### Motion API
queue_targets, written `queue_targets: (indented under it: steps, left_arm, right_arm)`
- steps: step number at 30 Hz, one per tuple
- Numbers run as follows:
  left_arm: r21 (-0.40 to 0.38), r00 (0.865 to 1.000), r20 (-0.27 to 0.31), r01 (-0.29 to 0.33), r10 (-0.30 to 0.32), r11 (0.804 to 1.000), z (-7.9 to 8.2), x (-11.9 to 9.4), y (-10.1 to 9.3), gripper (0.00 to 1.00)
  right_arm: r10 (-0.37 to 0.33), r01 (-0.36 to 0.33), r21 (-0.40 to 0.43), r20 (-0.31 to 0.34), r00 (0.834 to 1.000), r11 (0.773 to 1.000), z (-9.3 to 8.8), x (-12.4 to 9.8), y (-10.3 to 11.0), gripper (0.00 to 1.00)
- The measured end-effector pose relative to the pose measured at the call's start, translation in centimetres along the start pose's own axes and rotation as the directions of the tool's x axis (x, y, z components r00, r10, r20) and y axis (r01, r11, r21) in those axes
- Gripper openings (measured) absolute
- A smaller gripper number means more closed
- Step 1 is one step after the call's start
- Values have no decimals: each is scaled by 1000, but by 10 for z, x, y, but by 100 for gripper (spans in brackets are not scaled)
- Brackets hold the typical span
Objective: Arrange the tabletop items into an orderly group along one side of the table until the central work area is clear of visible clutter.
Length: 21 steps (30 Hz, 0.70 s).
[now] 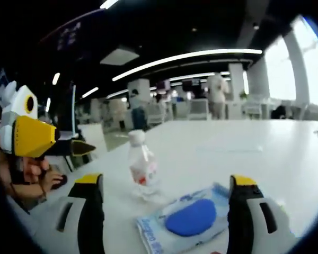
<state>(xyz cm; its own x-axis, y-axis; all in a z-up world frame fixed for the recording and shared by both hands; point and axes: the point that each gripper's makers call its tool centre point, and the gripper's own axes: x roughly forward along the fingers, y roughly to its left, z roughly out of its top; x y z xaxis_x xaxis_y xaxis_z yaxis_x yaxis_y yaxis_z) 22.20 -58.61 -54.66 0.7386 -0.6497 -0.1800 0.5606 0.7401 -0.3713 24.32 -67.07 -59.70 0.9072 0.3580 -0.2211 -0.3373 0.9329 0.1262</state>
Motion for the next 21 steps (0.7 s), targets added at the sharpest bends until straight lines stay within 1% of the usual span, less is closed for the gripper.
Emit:
queue_targets:
  steps: [2,3,4,5,7,10,14,21]
  left_arm:
    - [-11,1000,-2,-3,3,1000,2,-2,-6,99]
    - [0,1000,3,6,-6,1000,4,-3,-10,99]
    - [35,1000,-2,23,-23,999,4,-2,-14,99]
    - [50,1000,-10,26,-26,998,2,-2,-15,98]
    - [48,1000,-26,18,-17,999,-2,0,-15,98]
    - [28,1000,-29,8,-7,1000,-7,2,-15,98]
    - [56,999,-42,15,-13,998,-13,2,-22,98]
    - [63,998,-66,3,1,998,-21,-2,-17,98]
  right_arm:
    - [7,-7,-1,-4,1000,1000,1,-1,0,96]
    - [11,-11,15,7,1000,1000,4,-3,-1,95]
    - [8,-8,27,14,1000,1000,5,-3,-1,95]
    - [7,-7,41,19,1000,999,5,-4,-2,95]
    - [20,-20,45,14,1000,999,4,-6,0,95]
    - [37,-37,25,-2,999,999,-1,-12,0,94]
    - [32,-31,35,-4,999,999,-2,-17,-8,94]
    - [31,-31,44,2,1000,999,-2,-21,-13,94]
